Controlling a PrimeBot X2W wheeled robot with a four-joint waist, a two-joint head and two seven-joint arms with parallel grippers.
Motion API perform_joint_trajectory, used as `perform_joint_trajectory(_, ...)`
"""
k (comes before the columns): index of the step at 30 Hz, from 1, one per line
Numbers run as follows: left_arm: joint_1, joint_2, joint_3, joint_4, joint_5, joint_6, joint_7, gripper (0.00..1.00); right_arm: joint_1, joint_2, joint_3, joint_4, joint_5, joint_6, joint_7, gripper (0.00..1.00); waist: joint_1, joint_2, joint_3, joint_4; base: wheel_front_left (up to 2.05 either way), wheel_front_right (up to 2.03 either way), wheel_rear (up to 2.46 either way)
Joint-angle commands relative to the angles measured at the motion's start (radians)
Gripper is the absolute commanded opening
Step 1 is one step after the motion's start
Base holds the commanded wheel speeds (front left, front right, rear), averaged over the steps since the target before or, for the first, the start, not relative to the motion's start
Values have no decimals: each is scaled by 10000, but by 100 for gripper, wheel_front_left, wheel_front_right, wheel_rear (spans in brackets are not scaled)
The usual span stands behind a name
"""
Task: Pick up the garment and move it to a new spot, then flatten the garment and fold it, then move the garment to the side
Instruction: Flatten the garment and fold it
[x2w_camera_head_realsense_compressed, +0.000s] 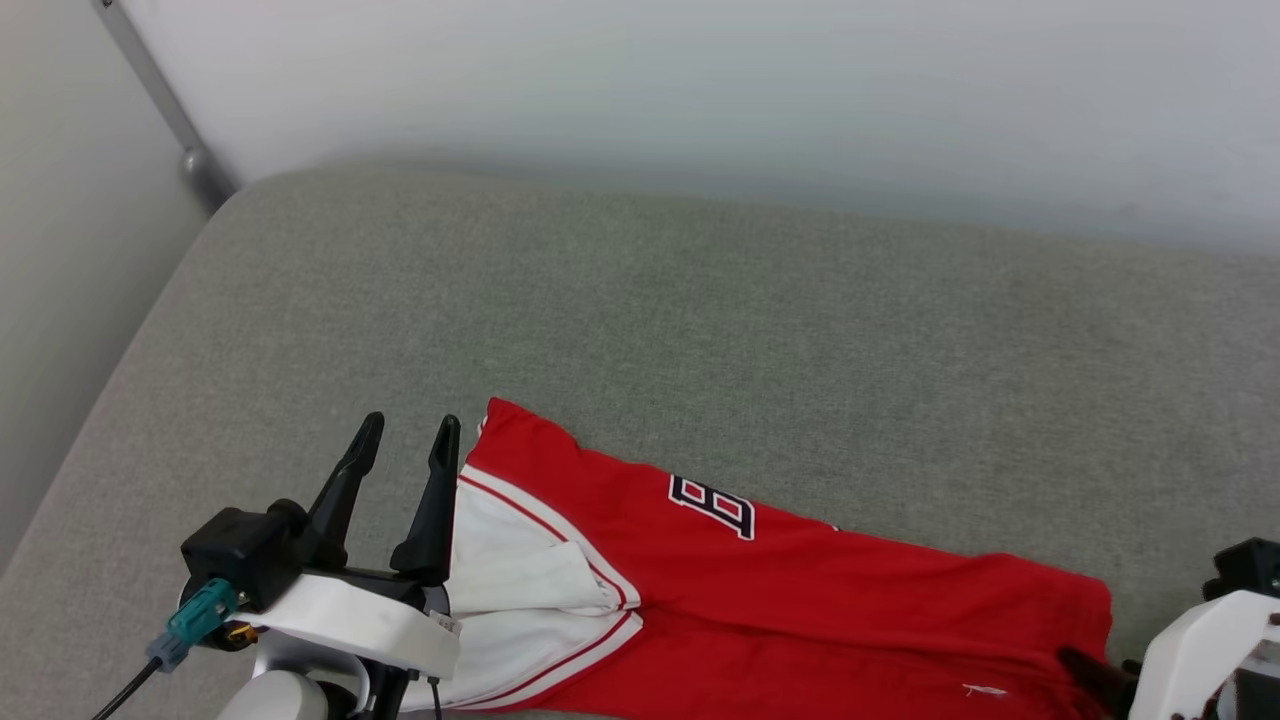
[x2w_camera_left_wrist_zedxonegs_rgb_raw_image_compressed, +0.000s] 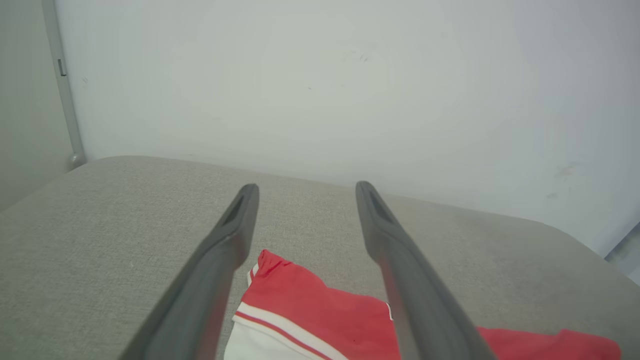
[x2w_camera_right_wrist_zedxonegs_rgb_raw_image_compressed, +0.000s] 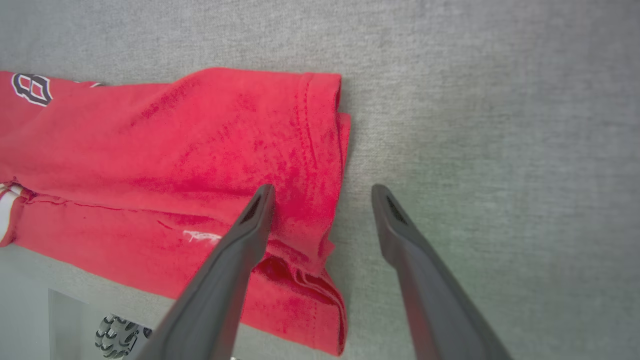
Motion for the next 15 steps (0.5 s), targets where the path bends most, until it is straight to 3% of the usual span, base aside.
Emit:
perform_joint_trajectory(1, -52, -74, 28, -85, 213, -88, -40, 100, -181, 143, 78, 268, 37, -4, -13, 100, -1, -1, 289, 221, 0, 0, 0)
perform_joint_trajectory(8, -208, -78, -167, 69, 364, -324, -26, 100, -91, 431, 314, 1264, 244, -3, 129, 100, -1, -1, 473, 345, 0, 0, 0)
perform_joint_trajectory(9, -221, -63, -180, 93, 400, -321, -27, 100, -84, 494, 357, 1402, 295, -3, 199, 69, -1, -1, 479, 338, 0, 0, 0)
perform_joint_trajectory(10, -225, -55, -191, 121, 430, -324, -27, 100, -67, 528, 449, 1498, 346, -3, 234, 45, -1, -1, 467, 330, 0, 0, 0)
perform_joint_trajectory(11, -219, -44, -195, 146, 433, -327, -27, 100, -68, 549, 509, 1540, 417, -3, 216, 9, -1, -1, 448, 314, 0, 0, 0)
perform_joint_trajectory(12, -216, -17, -209, 168, 457, -327, -25, 100, -93, 552, 544, 1558, 489, -1, 179, 0, -1, -1, 414, 286, 0, 0, 0)
perform_joint_trajectory(15, -189, 43, -307, 211, 542, -293, 88, 100, -271, 315, 477, 1453, 569, -4, -16, 0, -1, -1, 276, 191, 0, 0, 0)
